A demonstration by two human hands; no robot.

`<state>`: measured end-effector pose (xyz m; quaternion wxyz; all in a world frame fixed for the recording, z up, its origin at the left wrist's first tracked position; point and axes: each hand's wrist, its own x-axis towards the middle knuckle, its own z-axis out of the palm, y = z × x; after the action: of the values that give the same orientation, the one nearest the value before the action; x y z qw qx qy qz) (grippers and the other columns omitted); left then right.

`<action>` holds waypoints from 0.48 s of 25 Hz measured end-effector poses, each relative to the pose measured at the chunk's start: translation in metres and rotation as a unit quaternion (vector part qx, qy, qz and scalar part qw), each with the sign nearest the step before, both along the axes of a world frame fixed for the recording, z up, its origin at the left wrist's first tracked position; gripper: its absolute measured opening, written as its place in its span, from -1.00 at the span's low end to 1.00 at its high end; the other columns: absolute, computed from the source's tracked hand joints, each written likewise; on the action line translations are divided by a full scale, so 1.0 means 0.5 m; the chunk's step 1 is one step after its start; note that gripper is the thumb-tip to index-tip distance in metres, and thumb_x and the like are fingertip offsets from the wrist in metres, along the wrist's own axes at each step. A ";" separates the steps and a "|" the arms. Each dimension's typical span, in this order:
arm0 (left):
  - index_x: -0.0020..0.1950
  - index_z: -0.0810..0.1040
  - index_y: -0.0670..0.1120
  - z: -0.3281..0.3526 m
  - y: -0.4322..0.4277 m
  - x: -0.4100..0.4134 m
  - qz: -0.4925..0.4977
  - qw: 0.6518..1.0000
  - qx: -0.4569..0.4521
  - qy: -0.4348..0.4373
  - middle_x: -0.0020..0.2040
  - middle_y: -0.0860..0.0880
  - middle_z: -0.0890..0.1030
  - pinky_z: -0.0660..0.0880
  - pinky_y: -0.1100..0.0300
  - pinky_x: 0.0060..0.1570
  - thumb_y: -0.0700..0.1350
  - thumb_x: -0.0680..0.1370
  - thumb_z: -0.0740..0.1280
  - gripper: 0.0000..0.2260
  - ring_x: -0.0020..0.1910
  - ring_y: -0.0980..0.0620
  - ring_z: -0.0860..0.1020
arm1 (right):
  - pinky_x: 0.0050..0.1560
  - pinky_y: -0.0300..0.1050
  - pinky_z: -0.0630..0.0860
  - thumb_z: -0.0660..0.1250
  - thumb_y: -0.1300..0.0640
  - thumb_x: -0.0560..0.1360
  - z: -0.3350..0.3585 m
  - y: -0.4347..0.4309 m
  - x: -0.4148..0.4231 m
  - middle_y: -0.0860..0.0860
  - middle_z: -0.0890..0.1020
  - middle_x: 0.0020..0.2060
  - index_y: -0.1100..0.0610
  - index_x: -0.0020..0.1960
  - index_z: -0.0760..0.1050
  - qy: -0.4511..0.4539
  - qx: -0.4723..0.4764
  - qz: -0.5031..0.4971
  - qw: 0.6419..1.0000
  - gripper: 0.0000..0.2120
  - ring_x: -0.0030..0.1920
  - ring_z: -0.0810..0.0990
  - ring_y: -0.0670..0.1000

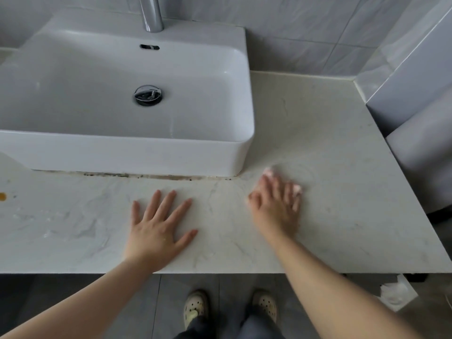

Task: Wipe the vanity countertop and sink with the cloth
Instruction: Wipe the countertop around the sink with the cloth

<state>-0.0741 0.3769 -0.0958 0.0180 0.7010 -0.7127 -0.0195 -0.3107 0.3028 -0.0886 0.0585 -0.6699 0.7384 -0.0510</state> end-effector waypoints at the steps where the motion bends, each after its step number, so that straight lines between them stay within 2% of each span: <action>1: 0.45 0.19 0.22 -0.001 0.000 0.000 -0.001 1.000 -0.001 0.002 0.46 -0.01 0.30 -0.10 -0.10 0.37 0.41 0.47 -0.13 -0.40 0.46 -0.10 0.18 | 0.44 0.14 -0.08 -0.09 -0.16 0.49 0.000 0.049 0.035 -0.03 0.27 0.47 -0.04 0.48 0.22 0.001 -0.009 0.086 0.996 -0.42 0.47 0.21 0.16; 3: 0.44 0.23 0.19 0.000 0.001 0.001 -0.005 1.000 0.000 0.004 0.44 -0.02 0.34 -0.06 -0.10 0.36 0.41 0.47 -0.13 -0.38 0.45 -0.09 0.21 | 0.37 0.13 0.07 0.03 -0.14 0.51 0.007 0.145 0.054 -0.04 0.41 0.40 -0.03 0.43 0.30 0.001 -0.006 0.258 0.966 -0.48 0.40 0.36 0.14; 5: 0.44 0.26 0.16 0.001 0.001 0.003 -0.005 1.000 0.003 0.008 0.43 -0.02 0.36 -0.03 -0.10 0.36 0.40 0.47 -0.11 -0.38 0.43 -0.09 0.23 | 0.41 0.08 0.05 0.00 -0.16 0.52 0.014 0.133 0.021 -0.07 0.38 0.41 -0.07 0.45 0.25 0.033 0.007 0.308 0.951 -0.48 0.43 0.32 0.11; 7: 0.43 0.27 0.16 0.001 0.002 0.003 -0.007 1.000 0.001 0.012 0.43 -0.02 0.36 -0.04 -0.10 0.36 0.40 0.47 -0.10 -0.38 0.43 -0.09 0.23 | 0.47 0.03 -0.12 -0.18 -0.22 0.48 0.007 0.048 -0.005 -0.10 0.22 0.49 -0.14 0.50 0.10 0.037 0.012 0.230 0.972 -0.40 0.50 0.13 0.08; 9: 0.43 0.28 0.16 0.000 0.002 0.002 -0.007 1.000 -0.001 0.015 0.42 -0.02 0.36 -0.04 -0.10 0.36 0.40 0.47 -0.09 -0.38 0.43 -0.09 0.24 | 0.48 0.08 -0.19 -0.24 -0.21 0.44 -0.008 -0.029 0.007 -0.11 0.14 0.51 -0.15 0.49 0.09 -0.004 0.005 0.108 0.994 -0.36 0.52 0.04 0.08; 11: 0.42 0.29 0.16 0.002 0.001 0.002 -0.006 1.000 -0.004 0.015 0.41 -0.03 0.38 -0.02 -0.11 0.36 0.40 0.47 -0.09 -0.38 0.42 -0.10 0.25 | 0.47 0.12 -0.15 -0.16 -0.17 0.45 -0.003 -0.038 0.057 -0.06 0.24 0.48 -0.06 0.46 0.22 -0.017 -0.009 0.049 0.999 -0.38 0.49 0.14 0.12; 12: 0.42 0.30 0.16 0.002 0.001 0.002 -0.006 1.000 -0.003 0.016 0.41 -0.03 0.38 -0.01 -0.11 0.36 0.40 0.47 -0.10 -0.38 0.41 -0.10 0.26 | 0.46 0.14 -0.10 -0.10 -0.15 0.46 -0.003 -0.010 0.077 -0.03 0.31 0.45 -0.01 0.44 0.29 -0.016 -0.025 0.069 0.997 -0.40 0.46 0.23 0.15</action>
<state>-0.0733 0.3772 -0.0948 0.0314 0.6964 -0.7164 -0.0285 -0.2723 0.2977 -0.0902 0.0566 -0.7197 0.6878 -0.0758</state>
